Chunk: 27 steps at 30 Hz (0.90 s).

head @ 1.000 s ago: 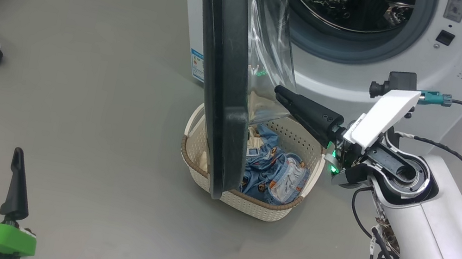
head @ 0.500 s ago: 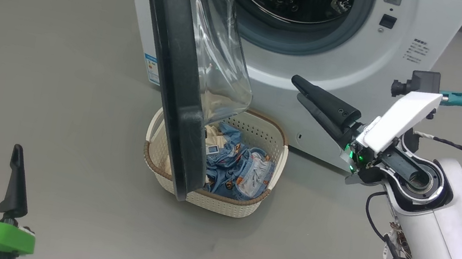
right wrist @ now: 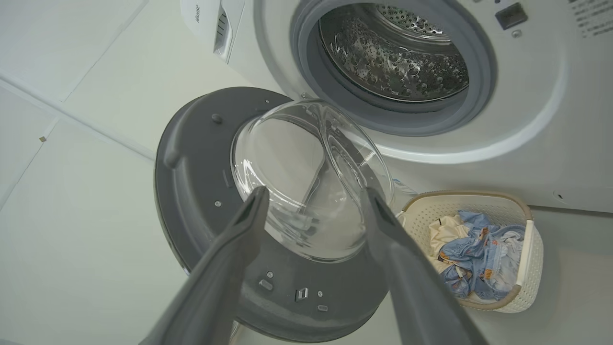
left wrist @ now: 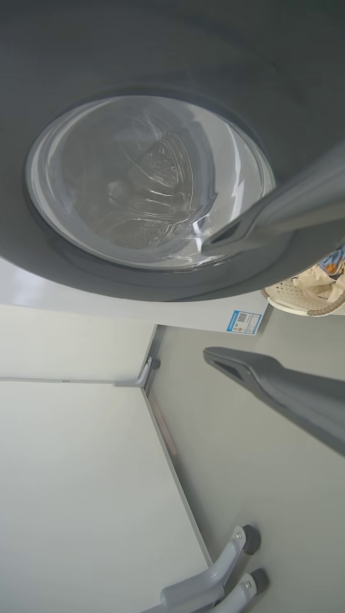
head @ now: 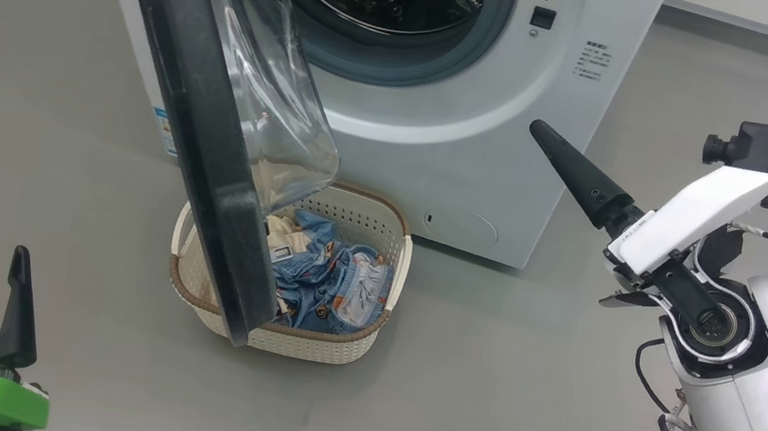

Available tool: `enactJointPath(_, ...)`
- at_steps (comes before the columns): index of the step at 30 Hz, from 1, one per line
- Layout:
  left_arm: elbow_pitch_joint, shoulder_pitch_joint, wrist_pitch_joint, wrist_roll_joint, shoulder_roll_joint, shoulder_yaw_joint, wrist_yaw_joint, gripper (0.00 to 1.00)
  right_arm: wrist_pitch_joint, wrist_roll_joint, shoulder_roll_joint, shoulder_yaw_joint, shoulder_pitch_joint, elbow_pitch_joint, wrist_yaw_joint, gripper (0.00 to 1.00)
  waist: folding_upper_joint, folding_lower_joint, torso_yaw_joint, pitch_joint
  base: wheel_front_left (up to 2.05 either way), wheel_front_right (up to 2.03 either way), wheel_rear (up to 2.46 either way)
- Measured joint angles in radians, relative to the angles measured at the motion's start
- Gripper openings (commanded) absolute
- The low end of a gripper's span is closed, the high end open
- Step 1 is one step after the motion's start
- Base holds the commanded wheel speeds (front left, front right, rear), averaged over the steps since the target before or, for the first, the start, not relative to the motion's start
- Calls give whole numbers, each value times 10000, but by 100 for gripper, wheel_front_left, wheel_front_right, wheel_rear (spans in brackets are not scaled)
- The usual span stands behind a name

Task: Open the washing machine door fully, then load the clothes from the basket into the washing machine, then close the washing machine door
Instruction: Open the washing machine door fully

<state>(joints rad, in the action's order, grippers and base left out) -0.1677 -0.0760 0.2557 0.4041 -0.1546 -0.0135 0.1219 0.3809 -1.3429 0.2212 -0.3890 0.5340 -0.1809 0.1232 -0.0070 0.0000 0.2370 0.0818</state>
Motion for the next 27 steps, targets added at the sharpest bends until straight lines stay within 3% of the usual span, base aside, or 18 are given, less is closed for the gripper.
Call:
enactJointPath(8,15,24,0,0,-6,58,0,100,-980,472,259,-2,-604,234,2,100,0,0,-603,-71,0,0,0)
enactJointPath(27,73,199,0,0,-2,48,0,100,-3864,3225,1404,-422,-2005,54,2,100,0,0,-1707,-262,0,0,0)
